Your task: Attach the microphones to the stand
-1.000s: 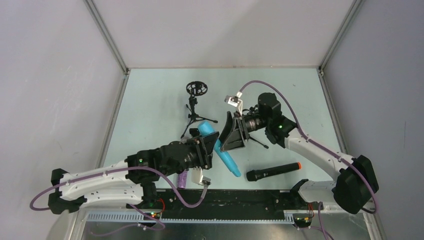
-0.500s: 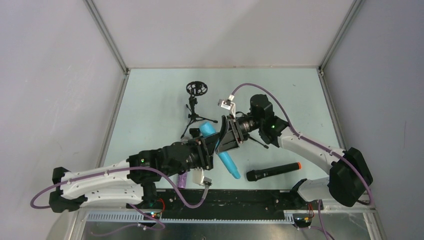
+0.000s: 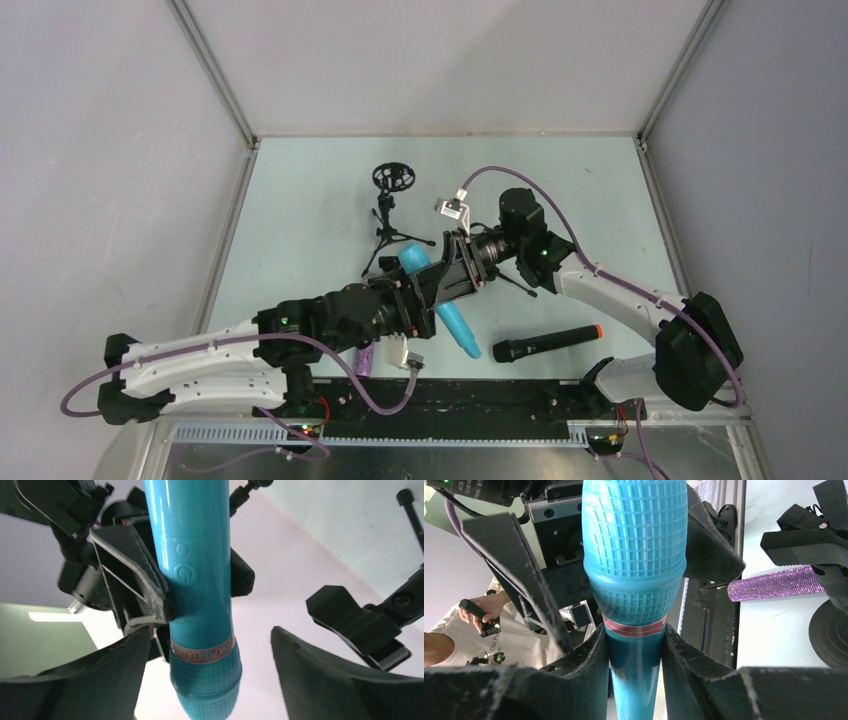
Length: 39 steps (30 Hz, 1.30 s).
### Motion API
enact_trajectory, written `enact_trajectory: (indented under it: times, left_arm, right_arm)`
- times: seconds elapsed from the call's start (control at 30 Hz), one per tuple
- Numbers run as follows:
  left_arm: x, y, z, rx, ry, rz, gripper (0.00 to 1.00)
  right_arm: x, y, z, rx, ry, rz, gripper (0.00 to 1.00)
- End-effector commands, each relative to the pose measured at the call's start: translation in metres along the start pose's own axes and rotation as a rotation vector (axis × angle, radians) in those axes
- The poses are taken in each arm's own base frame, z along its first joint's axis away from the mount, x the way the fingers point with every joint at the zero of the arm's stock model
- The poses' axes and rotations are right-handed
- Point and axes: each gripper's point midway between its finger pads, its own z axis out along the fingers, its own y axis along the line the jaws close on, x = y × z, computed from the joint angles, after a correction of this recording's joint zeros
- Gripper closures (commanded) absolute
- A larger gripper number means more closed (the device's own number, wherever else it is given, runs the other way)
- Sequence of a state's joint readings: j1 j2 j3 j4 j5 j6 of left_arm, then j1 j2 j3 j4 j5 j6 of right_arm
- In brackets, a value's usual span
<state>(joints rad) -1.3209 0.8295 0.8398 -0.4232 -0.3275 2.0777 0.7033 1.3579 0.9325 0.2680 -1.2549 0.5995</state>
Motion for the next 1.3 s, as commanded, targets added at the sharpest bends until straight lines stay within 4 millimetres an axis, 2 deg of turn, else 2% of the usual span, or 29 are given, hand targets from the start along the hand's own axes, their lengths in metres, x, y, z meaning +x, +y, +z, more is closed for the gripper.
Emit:
enact_trajectory:
  times: [0.0,0.13,0.17,0.3,0.5,0.6,0.83,1.0,1.2,1.27]
  left_arm:
    - [0.015,0.012,-0.008,-0.018,0.054,0.037,0.02]
    - [0.011,0.008,-0.006,-0.018,0.041,-0.002,0.0]
    - [0.01,0.006,-0.006,-0.016,0.041,-0.028,0.0]
    - [0.004,-0.007,-0.001,0.0,0.034,-0.123,0.02]
    - [-0.005,-0.012,-0.002,-0.016,0.025,-0.328,0.02]
    - [-0.013,-0.003,-0.006,-0.062,-0.02,-0.578,0.02]
    - [-0.022,0.03,-0.016,-0.144,-0.145,-1.128,0.02]
    - [-0.032,0.04,-0.012,-0.124,-0.182,-1.516,0.02]
    - [-0.039,0.054,-0.005,-0.098,-0.227,-1.764,0.02]
    - [-0.032,0.063,-0.001,-0.098,-0.242,-1.871,0.02]
  right_arm:
    - [-0.023,0.012,-0.008,0.002,-0.041,-0.08,1.0]
    - [-0.039,0.01,-0.029,0.095,-0.122,-0.089,1.0]
    - [-0.043,0.004,-0.033,0.138,-0.153,-0.086,1.0]
    - [-0.062,-0.005,-0.07,0.33,-0.286,-0.121,1.0]
    - [-0.078,0.01,-0.109,0.504,-0.416,-0.216,1.0]
    - [-0.081,0.019,-0.119,0.54,-0.453,-0.252,1.0]
    - [-0.085,0.026,-0.132,0.581,-0.495,-0.283,1.0]
    - [-0.088,0.028,-0.141,0.627,-0.534,-0.306,1.0]
    - [-0.092,0.032,-0.155,0.701,-0.582,-0.348,1.0]
    - [-0.094,0.034,-0.16,0.728,-0.602,-0.36,1.0]
